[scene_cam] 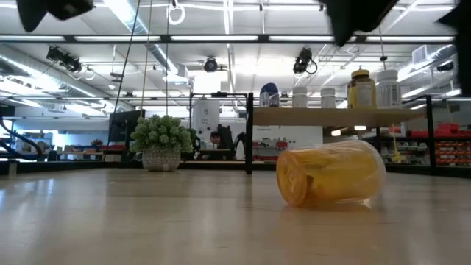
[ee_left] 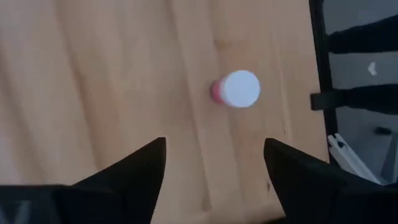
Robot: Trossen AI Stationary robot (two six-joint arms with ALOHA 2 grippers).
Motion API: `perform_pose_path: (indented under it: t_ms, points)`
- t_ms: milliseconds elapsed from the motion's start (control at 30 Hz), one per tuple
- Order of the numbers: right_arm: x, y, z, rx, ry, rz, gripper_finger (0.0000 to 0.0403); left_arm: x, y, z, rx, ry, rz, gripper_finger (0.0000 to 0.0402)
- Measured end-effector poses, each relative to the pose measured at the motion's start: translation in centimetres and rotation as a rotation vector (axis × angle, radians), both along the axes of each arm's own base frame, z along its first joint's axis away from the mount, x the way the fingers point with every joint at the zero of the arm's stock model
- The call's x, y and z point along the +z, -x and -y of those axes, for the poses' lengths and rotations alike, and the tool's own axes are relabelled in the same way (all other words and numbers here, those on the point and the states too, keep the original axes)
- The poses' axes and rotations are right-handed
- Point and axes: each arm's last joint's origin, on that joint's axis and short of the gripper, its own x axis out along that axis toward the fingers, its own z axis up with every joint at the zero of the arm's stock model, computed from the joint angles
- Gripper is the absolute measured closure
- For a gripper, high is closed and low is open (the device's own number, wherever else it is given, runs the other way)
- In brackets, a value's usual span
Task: Pick and place medicine bottles onto shelf by color
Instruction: Put the pink medicine bottle on the shelf
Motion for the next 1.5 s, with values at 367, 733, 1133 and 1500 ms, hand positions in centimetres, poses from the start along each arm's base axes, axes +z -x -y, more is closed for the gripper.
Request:
perform_pose_path:
  t_ms: [367, 733, 1133, 1500]
  points:
    - [0.2, 1.3, -2.3, -0.062, -0.074, -0.005, 0.0067, -5.8, 1.2, 4.2, -0.183, 0.105, 0.117, 0.0096]
    - [0.4, 0.8, -2.2, -0.097, -0.033, 0.086, 0.0067, -7.8, 0.9, 3.8, -0.11, 0.021, 0.237, 0.0064]
    - [0.4, 0.8, -2.3, -0.086, -0.034, 0.095, 0.0067, -10.5, 1.2, 3.4, -0.082, 0.041, 0.253, 0.0056]
    - [0.5, 0.6, -2.4, -0.086, -0.051, 0.115, 0.0067, -12.0, 0.4, 4.1, -0.076, 0.027, 0.295, 0.0056]
